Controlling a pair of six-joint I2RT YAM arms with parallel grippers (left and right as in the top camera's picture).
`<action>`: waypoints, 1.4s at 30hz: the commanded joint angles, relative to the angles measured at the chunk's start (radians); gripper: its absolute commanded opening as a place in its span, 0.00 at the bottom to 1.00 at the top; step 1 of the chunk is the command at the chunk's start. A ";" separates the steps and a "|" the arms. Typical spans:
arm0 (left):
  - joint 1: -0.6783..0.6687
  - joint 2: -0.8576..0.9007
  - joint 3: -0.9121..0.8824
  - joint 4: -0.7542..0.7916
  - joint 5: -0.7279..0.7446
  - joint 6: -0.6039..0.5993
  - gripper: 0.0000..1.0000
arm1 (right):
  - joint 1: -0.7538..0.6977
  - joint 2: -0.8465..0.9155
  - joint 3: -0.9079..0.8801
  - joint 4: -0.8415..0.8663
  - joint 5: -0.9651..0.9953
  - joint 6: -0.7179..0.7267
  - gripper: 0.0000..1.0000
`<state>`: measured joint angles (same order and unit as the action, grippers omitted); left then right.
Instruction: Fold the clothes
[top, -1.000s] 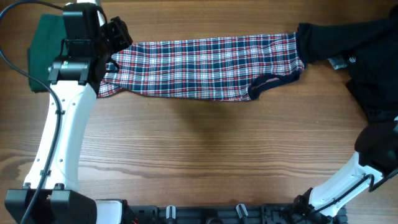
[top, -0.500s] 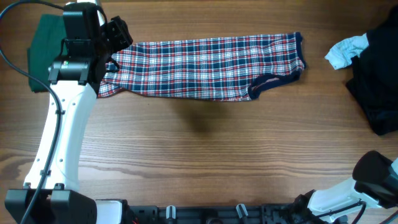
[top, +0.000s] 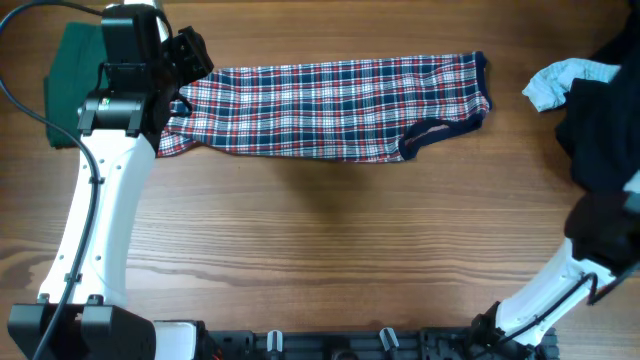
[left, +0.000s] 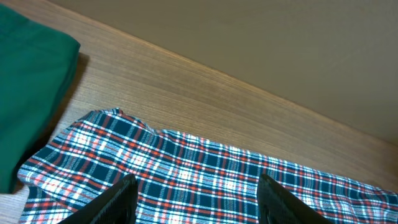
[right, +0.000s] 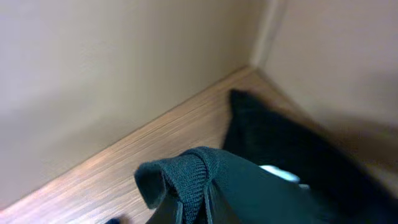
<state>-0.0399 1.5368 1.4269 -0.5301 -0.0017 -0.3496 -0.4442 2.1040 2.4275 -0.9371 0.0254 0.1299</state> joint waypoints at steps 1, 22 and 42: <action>0.002 -0.014 0.007 -0.006 0.012 -0.002 0.61 | 0.061 0.032 0.014 0.013 -0.005 0.008 0.04; 0.000 -0.014 0.007 -0.074 0.035 -0.002 0.77 | 0.092 -0.065 0.014 -0.164 -0.302 -0.045 0.99; 0.034 0.057 0.007 -0.442 0.030 0.002 0.90 | 0.299 0.079 -0.197 -0.501 -0.314 -0.074 0.96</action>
<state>-0.0296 1.5631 1.4269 -0.9451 0.0246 -0.3527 -0.1574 2.1620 2.3314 -1.4738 -0.3122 0.0448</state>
